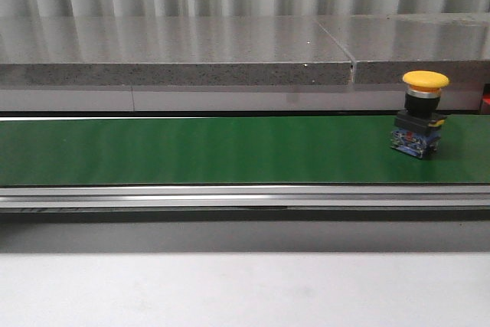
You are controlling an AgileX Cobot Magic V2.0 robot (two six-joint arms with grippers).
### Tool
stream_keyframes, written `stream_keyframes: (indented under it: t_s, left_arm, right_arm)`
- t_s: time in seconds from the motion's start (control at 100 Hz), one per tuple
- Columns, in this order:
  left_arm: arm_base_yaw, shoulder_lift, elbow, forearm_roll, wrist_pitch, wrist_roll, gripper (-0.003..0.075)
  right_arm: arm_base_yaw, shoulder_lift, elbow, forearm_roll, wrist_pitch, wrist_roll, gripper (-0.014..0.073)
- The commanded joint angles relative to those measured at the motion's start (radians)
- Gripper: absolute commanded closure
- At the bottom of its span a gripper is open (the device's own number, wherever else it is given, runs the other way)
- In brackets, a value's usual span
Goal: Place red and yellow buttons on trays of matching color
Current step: 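Grasp the yellow button off the belt with the right gripper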
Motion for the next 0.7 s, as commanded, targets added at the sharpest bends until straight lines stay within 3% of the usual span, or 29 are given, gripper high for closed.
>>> stream_keyframes:
  t_s: [0.0, 0.69]
  left_arm:
    - [-0.008, 0.009, -0.029, -0.014, -0.077, -0.001, 0.0740]
    - [-0.008, 0.009, -0.029, -0.014, -0.077, -0.001, 0.0740]
  right_arm:
    - [0.026, -0.025, -0.021, 0.051, -0.078, -0.054, -0.0031]
    - [0.036, 0.168, -0.022, 0.110, -0.358, -0.097, -0.0011]
